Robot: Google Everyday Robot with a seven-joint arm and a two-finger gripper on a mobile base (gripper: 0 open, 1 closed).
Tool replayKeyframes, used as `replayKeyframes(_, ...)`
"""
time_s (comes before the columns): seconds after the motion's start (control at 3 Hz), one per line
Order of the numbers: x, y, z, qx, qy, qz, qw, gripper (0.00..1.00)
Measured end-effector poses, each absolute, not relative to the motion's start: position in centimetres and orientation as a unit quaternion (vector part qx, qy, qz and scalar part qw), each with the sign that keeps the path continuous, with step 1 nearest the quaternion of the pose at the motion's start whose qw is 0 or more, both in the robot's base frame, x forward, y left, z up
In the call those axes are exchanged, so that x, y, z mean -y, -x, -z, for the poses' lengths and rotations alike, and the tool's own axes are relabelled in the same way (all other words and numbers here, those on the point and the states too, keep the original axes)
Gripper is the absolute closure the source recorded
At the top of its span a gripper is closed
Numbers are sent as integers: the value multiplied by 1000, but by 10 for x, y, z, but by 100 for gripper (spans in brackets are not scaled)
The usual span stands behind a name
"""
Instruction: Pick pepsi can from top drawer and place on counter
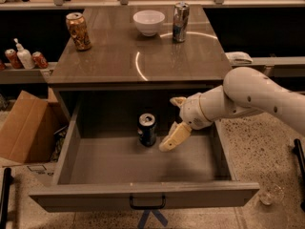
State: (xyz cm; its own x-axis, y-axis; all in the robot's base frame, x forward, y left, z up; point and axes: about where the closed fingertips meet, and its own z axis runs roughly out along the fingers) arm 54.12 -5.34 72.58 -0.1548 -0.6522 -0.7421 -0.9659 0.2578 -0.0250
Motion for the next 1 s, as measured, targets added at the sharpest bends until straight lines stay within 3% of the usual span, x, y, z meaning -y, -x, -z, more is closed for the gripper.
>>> replayKeyframes(1.0, 48, -616, -649, -655, 580, -252, 415, 0)
